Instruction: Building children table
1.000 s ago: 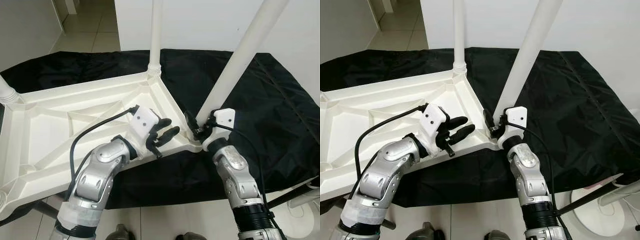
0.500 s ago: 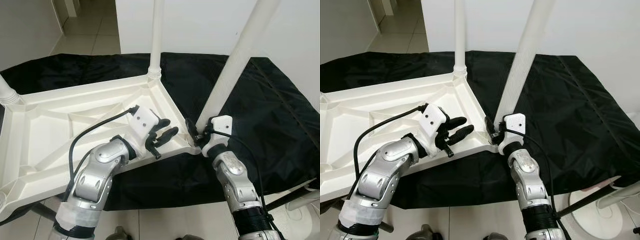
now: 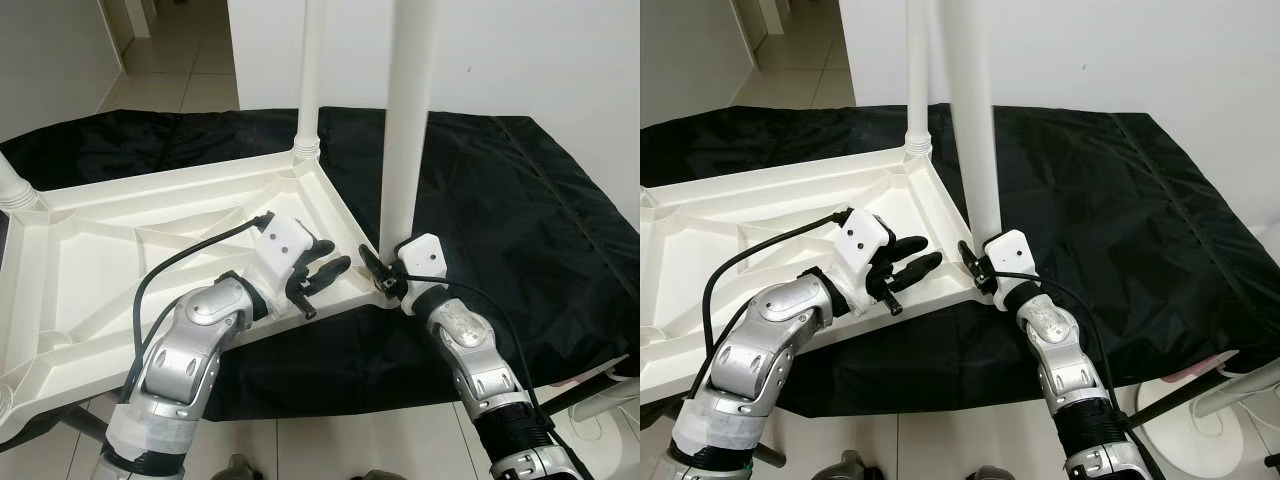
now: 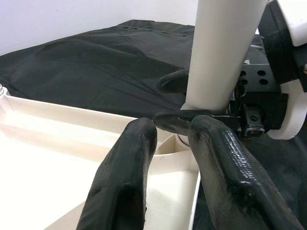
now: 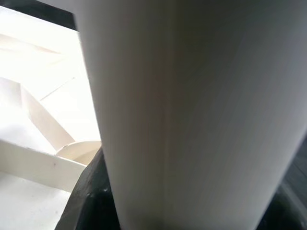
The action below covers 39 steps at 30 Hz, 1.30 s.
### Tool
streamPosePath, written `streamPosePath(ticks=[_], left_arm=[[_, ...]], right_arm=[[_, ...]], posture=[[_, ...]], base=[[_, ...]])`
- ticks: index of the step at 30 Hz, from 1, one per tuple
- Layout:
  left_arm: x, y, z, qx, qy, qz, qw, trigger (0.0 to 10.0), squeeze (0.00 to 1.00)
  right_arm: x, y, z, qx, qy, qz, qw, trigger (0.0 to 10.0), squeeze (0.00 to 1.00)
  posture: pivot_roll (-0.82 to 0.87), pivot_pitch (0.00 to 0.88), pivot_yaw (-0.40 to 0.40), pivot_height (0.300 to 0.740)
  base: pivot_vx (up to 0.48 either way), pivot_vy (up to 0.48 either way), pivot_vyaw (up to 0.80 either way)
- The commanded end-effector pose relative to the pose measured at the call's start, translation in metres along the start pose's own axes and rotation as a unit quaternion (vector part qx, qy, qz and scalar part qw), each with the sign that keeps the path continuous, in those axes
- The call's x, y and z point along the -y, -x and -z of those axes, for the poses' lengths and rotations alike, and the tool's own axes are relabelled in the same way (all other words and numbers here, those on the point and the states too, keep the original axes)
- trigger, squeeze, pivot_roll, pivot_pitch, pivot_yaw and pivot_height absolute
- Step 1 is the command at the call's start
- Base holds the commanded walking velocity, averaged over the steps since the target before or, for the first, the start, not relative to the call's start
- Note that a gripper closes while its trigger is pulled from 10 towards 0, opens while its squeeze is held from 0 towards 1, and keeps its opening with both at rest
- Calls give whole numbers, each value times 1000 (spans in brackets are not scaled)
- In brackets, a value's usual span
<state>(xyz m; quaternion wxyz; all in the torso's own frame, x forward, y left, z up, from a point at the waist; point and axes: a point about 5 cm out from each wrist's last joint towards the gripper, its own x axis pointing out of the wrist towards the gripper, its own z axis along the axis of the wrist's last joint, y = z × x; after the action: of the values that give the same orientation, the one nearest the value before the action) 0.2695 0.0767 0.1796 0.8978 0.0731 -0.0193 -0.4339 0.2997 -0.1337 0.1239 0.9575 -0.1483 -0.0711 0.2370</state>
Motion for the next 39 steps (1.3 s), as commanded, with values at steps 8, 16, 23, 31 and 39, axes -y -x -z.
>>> streamPosePath(ticks=[8,16,23,31,39], left_arm=[[-3,-1,-4,-2,-6,-31,999,10000,0],[-4,-2,-6,-3,-7,-30,1000,10000,0],[-3,-1,-6,-5,-6,-31,999,10000,0],[-3,-1,-6,-5,-4,-32,999,10000,0],[-1,-1,-6,-5,-2,-31,1000,10000,0]], right_arm=[[-7,9,26,-42,-95,2,995,10000,0],[-4,4,25,-40,-187,27,981,10000,0],[-3,2,26,-50,-205,32,977,10000,0],[-3,2,28,-58,-207,40,976,10000,0],[-5,-7,16,-52,-216,75,972,10000,0]], posture=[[-55,28,22,740],[-54,33,22,740],[-52,35,15,740],[-51,38,12,740],[-51,38,12,740]], base=[[0,0,0],[0,0,0],[0,0,0],[0,0,0],[0,0,0]])
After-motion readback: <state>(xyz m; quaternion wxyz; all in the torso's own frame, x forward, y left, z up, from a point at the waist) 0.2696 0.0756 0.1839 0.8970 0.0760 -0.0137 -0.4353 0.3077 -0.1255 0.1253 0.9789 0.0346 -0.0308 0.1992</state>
